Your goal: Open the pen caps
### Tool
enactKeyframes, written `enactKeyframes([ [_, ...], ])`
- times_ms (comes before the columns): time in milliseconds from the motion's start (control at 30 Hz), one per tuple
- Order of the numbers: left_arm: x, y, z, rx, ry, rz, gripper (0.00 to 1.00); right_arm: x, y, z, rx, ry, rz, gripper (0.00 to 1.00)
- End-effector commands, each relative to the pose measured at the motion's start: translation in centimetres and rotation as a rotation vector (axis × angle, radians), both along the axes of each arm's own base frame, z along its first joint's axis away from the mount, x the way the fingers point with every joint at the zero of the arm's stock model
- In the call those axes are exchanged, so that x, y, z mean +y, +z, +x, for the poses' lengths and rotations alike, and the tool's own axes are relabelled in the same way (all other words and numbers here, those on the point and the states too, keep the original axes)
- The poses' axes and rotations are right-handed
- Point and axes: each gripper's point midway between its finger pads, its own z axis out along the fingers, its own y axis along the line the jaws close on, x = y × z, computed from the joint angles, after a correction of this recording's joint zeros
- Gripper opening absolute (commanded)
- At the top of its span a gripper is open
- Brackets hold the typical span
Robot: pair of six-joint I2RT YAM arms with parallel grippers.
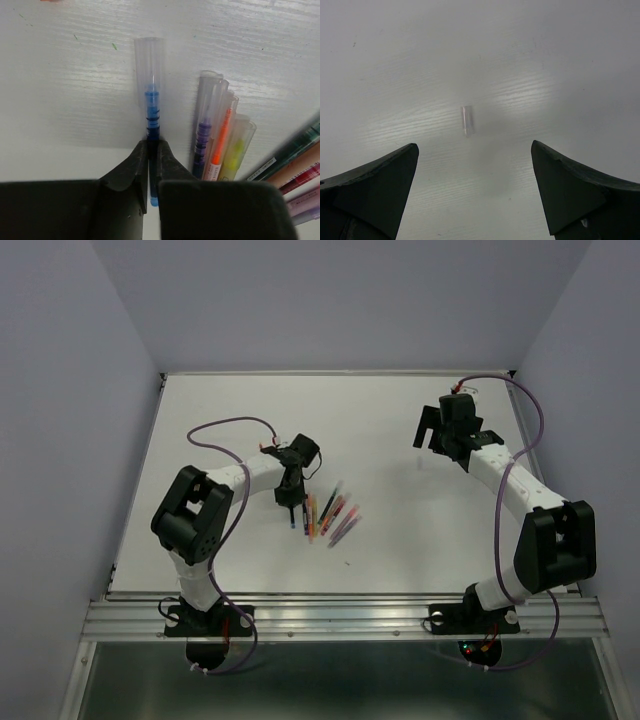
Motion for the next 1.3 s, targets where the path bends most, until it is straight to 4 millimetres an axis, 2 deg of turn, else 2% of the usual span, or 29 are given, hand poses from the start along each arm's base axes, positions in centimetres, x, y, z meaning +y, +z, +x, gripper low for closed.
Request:
enactKeyframes([
  [0, 2.6, -4.3, -4.0, 0.158, 0.003, 0.109, 0.06, -0.2, 0.6, 0.2, -0.031, -0.019, -0.004, 1.00],
  [67, 2.7, -4.1, -3.9, 0.147, 0.004, 0.112, 0.00, -0.2, 0.7, 0.1, -0.033, -0.016, -0.001, 1.00],
  [133, 2.9, -3.8, -3.7, 0.132, 0.007, 0.118, 0.00, 0.1, 0.9, 0.0, -0.036, 0.002, 0.008, 1.00],
  [233, 2.9, -2.2, -2.8, 0.079, 0.011, 0.120, 0.00, 1.0, 1.6, 0.0, -0.049, 0.049, 0.041, 1.00],
  [267, 2.7, -0.9, -2.1, 0.039, 0.012, 0.104, 0.00, 1.5, 1.8, 0.0, -0.057, 0.075, 0.052, 1.00],
  [300, 2.5, 0.3, -1.2, -0.007, 0.007, 0.100, 0.00, 2.8, 2.6, 0.1, -0.083, 0.138, 0.099, 1.00],
  [367, 2.0, 3.7, 0.1, -0.111, 0.002, 0.053, 0.00, 4.5, 3.6, -0.1, -0.120, 0.237, 0.148, 1.00],
  [400, 1.6, 5.3, 1.1, -0.174, -0.016, 0.031, 0.00, 5.5, 4.8, -0.3, -0.173, 0.293, 0.183, 1.00],
  [433, 1.0, 8.3, 1.7, -0.259, -0.032, -0.021, 0.00, 7.7, 5.6, -1.0, -0.191, 0.410, 0.254, 1.00],
  [500, -0.7, 11.8, 2.7, -0.376, -0.088, -0.129, 0.00, 9.7, 7.0, -1.9, -0.243, 0.520, 0.328, 1.00],
  [533, -1.2, 12.9, 2.6, -0.417, -0.144, -0.156, 0.00, 11.6, 8.5, -3.0, -0.289, 0.630, 0.395, 1.00],
  [567, -3.0, 16.3, 2.5, -0.509, -0.209, -0.276, 0.00, 12.5, 9.2, -3.5, -0.306, 0.674, 0.438, 1.00],
  [600, -3.5, 17.1, 1.9, -0.535, -0.252, -0.319, 0.00, 13.3, 9.7, -4.3, -0.313, 0.727, 0.476, 1.00],
  [633, -4.2, 18.3, 1.6, -0.569, -0.296, -0.368, 0.00, 14.7, 11.4, -5.2, -0.365, 0.830, 0.529, 1.00],
  [667, -4.6, 20.3, 0.9, -0.625, -0.338, -0.422, 0.00, 15.4, 12.2, -5.9, -0.378, 0.865, 0.577, 1.00],
  [700, -6.1, 21.4, 0.0, -0.650, -0.423, -0.504, 0.00, 15.9, 12.8, -6.5, -0.389, 0.910, 0.611, 1.00],
  [733, -6.6, 22.3, -0.5, -0.676, -0.464, -0.540, 0.00, 17.1, 14.4, -7.7, -0.431, 1.003, 0.648, 1.00],
  [767, -7.0, 23.3, -1.2, -0.702, -0.502, -0.578, 0.00, 17.4, 14.9, -8.2, -0.436, 1.023, 0.684, 1.00],
  [900, -9.3, 26.0, -3.5, -0.770, -0.660, -0.719, 0.00, 20.3, 17.5, -10.7, -0.497, 1.158, 0.709, 1.00],
  [1000, -9.9, 26.7, -4.1, -0.784, -0.699, -0.745, 0.00, 22.4, 18.4, -11.8, -0.505, 1.210, 0.717, 1.00],
  [1133, -10.7, 27.1, -4.5, -0.786, -0.733, -0.767, 0.00, 24.3, 19.1, -11.8, -0.526, 1.207, 0.731, 1.00],
  [1200, -11.0, 27.0, -4.5, -0.780, -0.736, -0.771, 0.00, 24.8, 19.1, -11.2, -0.526, 1.183, 0.742, 0.99],
  [1267, -11.3, 26.8, -4.6, -0.772, -0.738, -0.776, 0.00, 25.3, 19.1, -11.0, -0.518, 1.177, 0.754, 0.94],
])
